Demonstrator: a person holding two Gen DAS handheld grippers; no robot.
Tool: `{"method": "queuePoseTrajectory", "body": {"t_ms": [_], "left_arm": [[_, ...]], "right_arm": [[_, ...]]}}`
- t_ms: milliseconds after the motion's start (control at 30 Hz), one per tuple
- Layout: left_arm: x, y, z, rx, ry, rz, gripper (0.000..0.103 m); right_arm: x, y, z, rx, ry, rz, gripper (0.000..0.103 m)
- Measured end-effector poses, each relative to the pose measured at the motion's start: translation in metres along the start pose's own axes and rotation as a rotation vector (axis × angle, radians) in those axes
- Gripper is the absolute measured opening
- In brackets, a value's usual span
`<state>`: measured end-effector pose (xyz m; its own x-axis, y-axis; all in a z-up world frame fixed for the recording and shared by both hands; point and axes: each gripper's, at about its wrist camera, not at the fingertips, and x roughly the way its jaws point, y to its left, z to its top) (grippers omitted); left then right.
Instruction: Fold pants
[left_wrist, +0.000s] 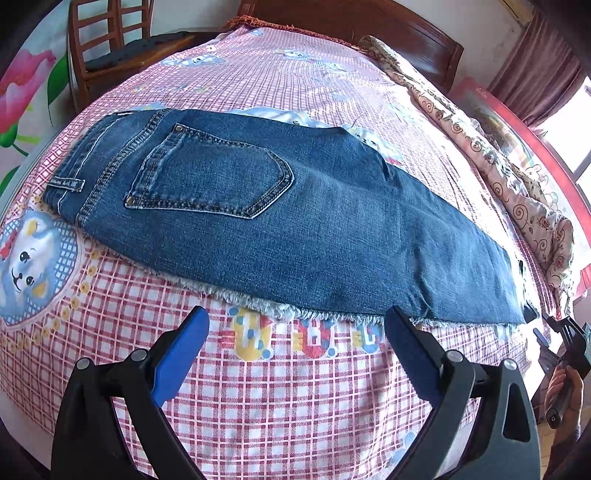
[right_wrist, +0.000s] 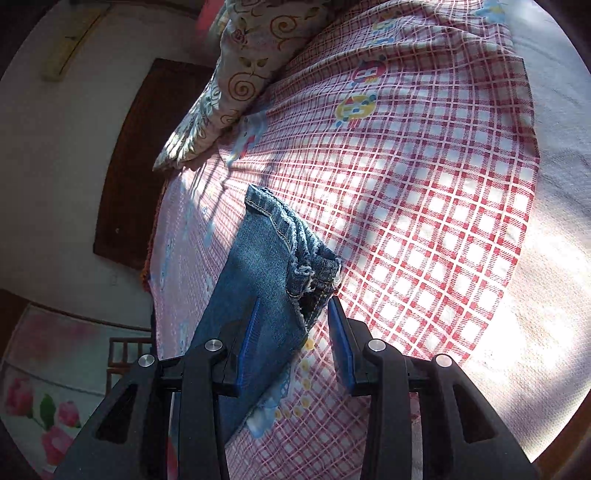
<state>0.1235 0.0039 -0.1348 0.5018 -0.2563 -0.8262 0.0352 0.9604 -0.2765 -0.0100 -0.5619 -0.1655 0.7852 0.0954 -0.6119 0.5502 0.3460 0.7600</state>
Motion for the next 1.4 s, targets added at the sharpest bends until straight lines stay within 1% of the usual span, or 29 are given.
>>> {"method": "queuePoseTrajectory", "body": {"t_ms": [167,367,433,467,500,633,667,700,733,767,833,867,933,967,1067,1133,1167,1333,1400], "left_arm": [[-0.002,0.007,-0.01,-0.029,0.014,0.015,0.096],[-0.007,0.011,-0.021,-0.026,0.021,0.034,0.096],[-0.007,0.012,-0.023,-0.027,0.024,0.035,0.096],[-0.007,0.012,-0.024,-0.026,0.026,0.036,0.096],[-0.007,0.011,-0.025,-0.025,0.027,0.037,0.096],[-0.006,0.013,-0.025,-0.04,0.03,0.027,0.096],[-0.006,0.014,-0.025,-0.046,0.03,0.022,0.096],[-0.006,0.015,-0.025,-0.049,0.031,0.02,0.096],[-0.007,0.016,-0.025,-0.053,0.031,0.017,0.096],[-0.007,0.018,-0.024,-0.056,0.031,0.013,0.096],[-0.008,0.022,-0.023,-0.061,0.031,0.009,0.096],[-0.009,0.026,-0.023,-0.063,0.03,0.008,0.096],[-0.01,0.033,-0.024,-0.073,0.029,0.007,0.096],[-0.011,0.036,-0.024,-0.081,0.027,0.006,0.096],[-0.014,0.046,-0.026,-0.104,0.022,0.004,0.096],[-0.015,0.052,-0.027,-0.111,0.019,0.004,0.096],[-0.017,0.055,-0.028,-0.116,0.016,0.002,0.096],[-0.024,0.072,-0.031,-0.151,0.003,-0.013,0.096],[-0.026,0.079,-0.032,-0.175,0.003,-0.016,0.096]], "right_arm": [[0.0,-0.016,0.006,0.035,-0.012,0.019,0.036],[0.009,-0.017,0.01,0.049,-0.009,0.028,0.036],[0.011,-0.016,0.01,0.051,-0.009,0.041,0.043],[0.015,-0.014,0.013,0.063,-0.013,0.068,0.051],[0.017,-0.011,0.014,0.059,-0.011,0.069,0.052],[0.025,0.005,0.013,-0.013,0.002,-0.019,0.052],[0.026,0.008,0.012,-0.022,0.001,-0.033,0.05],[0.027,0.01,0.012,-0.032,0.0,-0.053,0.037],[0.03,0.012,0.012,-0.051,0.006,-0.079,0.029],[0.032,0.012,0.012,-0.06,0.01,-0.095,0.025],[0.032,0.007,0.013,-0.029,0.012,-0.073,0.023],[0.03,0.006,0.013,-0.031,0.01,-0.076,0.022],[0.026,0.015,0.01,-0.093,-0.006,-0.118,0.016],[0.024,0.025,0.008,-0.142,-0.017,-0.14,0.009],[0.02,0.053,0.005,-0.228,-0.043,-0.177,0.007],[0.019,0.081,0.001,-0.333,-0.064,-0.215,0.007],[0.019,0.096,-0.002,-0.377,-0.069,-0.216,0.006],[0.02,0.165,-0.021,-0.543,-0.072,-0.176,0.006],[0.024,0.17,-0.021,-0.505,-0.045,-0.157,0.006]]}}
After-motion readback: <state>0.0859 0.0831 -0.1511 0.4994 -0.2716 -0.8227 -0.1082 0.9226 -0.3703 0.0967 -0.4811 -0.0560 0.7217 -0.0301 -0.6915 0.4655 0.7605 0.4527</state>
